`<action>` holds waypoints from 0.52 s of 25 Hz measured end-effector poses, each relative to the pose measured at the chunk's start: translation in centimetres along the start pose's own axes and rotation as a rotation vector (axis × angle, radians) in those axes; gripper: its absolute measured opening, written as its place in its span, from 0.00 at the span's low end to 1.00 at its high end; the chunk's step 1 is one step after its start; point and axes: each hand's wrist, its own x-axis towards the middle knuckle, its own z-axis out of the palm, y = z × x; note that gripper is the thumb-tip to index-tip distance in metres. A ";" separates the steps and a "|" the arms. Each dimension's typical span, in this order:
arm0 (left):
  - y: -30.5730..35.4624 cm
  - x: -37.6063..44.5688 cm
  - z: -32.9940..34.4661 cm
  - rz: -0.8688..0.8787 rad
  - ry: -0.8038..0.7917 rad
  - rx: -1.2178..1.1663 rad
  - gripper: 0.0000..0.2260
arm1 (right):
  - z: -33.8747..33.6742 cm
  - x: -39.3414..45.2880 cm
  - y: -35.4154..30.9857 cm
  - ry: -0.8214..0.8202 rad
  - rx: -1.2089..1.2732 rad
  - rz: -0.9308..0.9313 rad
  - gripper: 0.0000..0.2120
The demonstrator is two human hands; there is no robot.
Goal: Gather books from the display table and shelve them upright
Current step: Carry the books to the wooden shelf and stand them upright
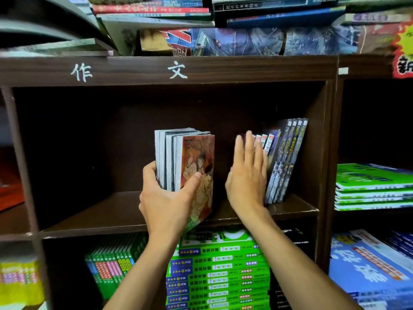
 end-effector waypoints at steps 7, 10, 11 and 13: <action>0.0 -0.1 -0.2 -0.040 -0.024 -0.048 0.26 | -0.7 -2.9 2.1 -0.390 -0.032 -0.177 0.17; -0.5 -0.1 -0.1 -0.063 -0.037 -0.078 0.24 | -0.3 -2.7 1.9 -0.445 -0.004 -0.148 0.21; -0.7 0.0 -0.1 -0.065 -0.047 -0.088 0.22 | -0.2 -2.7 2.0 -0.456 0.008 -0.146 0.22; -1.0 0.3 -0.1 -0.075 -0.076 -0.129 0.21 | -0.2 -2.8 2.2 -0.433 0.059 -0.157 0.22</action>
